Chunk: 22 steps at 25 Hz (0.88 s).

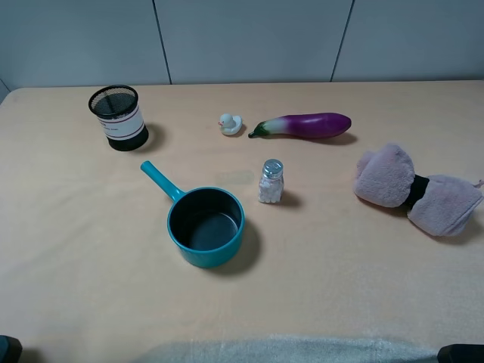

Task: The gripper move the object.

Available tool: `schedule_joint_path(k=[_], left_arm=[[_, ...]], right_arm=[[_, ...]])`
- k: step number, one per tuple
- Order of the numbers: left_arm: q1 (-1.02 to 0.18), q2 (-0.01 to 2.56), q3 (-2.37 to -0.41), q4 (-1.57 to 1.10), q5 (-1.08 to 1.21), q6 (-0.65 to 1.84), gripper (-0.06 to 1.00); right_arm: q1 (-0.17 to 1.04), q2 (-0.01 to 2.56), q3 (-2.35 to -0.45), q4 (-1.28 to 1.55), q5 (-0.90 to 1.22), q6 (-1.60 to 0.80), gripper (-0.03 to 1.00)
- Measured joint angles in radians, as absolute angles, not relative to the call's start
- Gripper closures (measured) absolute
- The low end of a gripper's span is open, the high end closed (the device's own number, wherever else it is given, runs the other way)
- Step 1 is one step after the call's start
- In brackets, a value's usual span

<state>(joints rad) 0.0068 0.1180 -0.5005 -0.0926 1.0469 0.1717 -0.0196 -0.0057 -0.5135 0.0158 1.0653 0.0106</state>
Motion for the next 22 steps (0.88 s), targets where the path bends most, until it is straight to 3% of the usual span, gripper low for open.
schedule_joint_path(k=[22], left_arm=[[0.007,0.077,-0.488,-0.093,1.065,0.180,0.19]], right_arm=[[-0.020,-0.006,-0.513,0.016,1.065,0.011,0.36]])
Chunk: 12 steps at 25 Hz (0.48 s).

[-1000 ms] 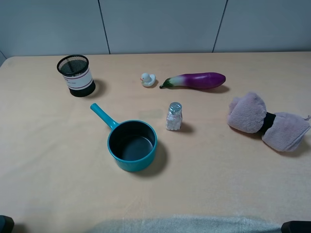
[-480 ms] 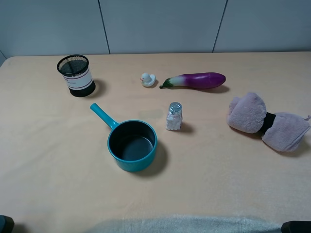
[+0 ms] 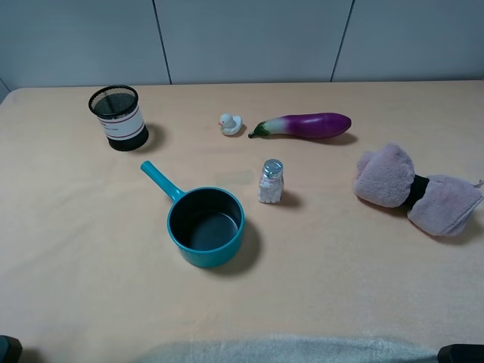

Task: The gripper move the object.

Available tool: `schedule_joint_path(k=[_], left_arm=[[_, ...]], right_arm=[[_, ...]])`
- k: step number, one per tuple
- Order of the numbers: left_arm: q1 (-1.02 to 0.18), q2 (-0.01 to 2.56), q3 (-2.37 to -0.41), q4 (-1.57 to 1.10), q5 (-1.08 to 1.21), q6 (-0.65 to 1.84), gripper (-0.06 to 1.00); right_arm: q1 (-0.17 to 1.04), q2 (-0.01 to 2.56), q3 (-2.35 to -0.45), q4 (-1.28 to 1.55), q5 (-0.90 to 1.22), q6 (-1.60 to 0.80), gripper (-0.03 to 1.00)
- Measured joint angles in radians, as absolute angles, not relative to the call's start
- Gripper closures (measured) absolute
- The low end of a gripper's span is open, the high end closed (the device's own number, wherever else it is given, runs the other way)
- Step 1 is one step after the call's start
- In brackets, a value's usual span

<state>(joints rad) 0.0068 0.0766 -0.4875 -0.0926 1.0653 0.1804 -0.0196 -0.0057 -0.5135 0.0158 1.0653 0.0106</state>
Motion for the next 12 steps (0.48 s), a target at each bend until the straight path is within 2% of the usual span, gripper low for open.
schedule_joint_path(k=[12], left_arm=[[0.007,0.077,-0.488,-0.093,1.065,0.184,0.19]], right_arm=[[-0.020,-0.006,-0.513,0.016,1.065,0.011,0.36]])
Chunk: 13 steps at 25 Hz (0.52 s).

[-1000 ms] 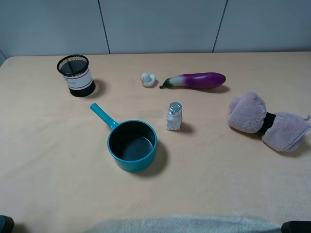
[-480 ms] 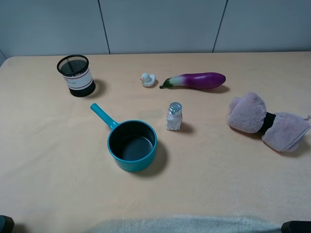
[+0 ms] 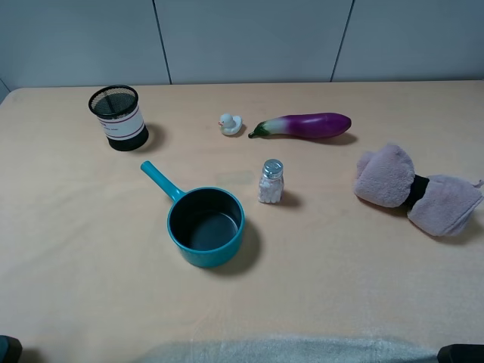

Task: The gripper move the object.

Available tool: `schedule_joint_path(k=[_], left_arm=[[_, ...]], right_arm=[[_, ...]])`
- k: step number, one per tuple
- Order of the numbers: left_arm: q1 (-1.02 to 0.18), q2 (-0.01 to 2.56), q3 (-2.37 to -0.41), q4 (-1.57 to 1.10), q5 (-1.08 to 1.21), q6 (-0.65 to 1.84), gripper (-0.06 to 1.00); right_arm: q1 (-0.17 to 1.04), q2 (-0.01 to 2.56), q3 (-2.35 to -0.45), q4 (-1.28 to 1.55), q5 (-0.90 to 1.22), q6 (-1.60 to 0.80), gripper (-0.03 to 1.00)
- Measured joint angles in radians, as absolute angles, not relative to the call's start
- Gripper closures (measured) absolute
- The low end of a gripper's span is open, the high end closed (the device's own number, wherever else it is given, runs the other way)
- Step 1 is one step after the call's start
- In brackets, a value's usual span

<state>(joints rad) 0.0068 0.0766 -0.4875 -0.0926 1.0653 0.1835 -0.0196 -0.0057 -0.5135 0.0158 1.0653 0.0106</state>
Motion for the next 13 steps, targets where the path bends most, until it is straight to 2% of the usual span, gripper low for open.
schedule_joint_path(k=[13], left_arm=[[0.007,0.077,-0.488,-0.093,1.065,0.185,0.19]], right_arm=[[-0.020,-0.006,-0.513,0.016,1.065,0.011,0.36]])
